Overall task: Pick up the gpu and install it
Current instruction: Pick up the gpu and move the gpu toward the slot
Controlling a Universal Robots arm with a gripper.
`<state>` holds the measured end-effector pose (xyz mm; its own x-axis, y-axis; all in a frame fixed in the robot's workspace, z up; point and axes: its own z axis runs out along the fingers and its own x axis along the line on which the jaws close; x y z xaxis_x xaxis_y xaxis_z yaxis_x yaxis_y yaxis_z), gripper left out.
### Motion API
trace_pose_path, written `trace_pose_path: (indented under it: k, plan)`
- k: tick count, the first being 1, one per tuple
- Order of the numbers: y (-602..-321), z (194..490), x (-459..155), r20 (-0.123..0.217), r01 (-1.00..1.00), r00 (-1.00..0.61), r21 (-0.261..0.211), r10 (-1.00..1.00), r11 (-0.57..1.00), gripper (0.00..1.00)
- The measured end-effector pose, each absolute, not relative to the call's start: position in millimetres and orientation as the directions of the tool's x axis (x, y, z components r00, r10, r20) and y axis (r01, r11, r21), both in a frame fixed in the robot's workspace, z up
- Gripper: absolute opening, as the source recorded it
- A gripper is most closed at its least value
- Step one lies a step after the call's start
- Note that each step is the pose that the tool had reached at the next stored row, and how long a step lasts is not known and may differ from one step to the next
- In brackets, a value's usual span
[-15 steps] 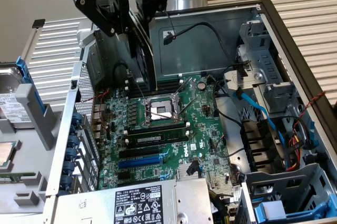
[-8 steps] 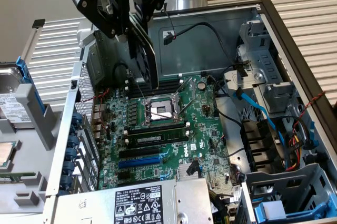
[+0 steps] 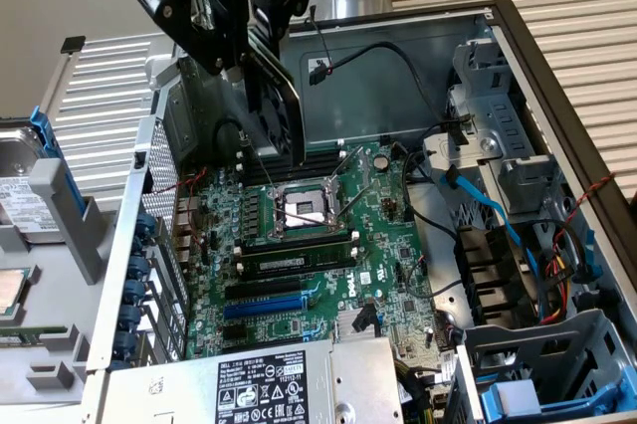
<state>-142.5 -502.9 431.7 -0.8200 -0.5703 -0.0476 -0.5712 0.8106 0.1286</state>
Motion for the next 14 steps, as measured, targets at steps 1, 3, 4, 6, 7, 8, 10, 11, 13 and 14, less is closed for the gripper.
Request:
trace_pose_path:
  k: [1,3,4,6,7,8,10,11,13,14]
  plan:
    - [-502.9,431.8,-142.0,-0.047,-0.581,-0.813,0.129,-0.58,0.804,0.29]
    - [-502.9,431.7,-141.1,-0.047,-0.598,-0.8,0.129,-0.598,0.791,0.29]
    - [-502.9,431.8,-140.7,-0.047,-0.607,-0.794,0.129,-0.606,0.784,0.29]
    - [-502.9,431.7,-139.7,-0.047,-0.624,-0.78,0.129,-0.623,0.771,0.29]
    - [-502.9,431.7,-139.3,-0.047,-0.632,-0.774,0.129,-0.632,0.764,0.29]
    - [-502.9,431.8,-138.9,-0.047,-0.64,-0.767,0.129,-0.64,0.758,0.29]
    - [-502.9,431.7,-138.1,-0.047,-0.655,-0.754,0.129,-0.655,0.744,0.29]
    - [-502.9,431.7,-137.7,-0.047,-0.663,-0.747,0.129,-0.663,0.738,0.29]
    - [-502.9,431.8,-136.8,-0.047,-0.678,-0.733,0.129,-0.679,0.723,0.29]
    - [-502.9,431.8,-136.3,-0.047,-0.686,-0.725,0.129,-0.687,0.716,0.29]
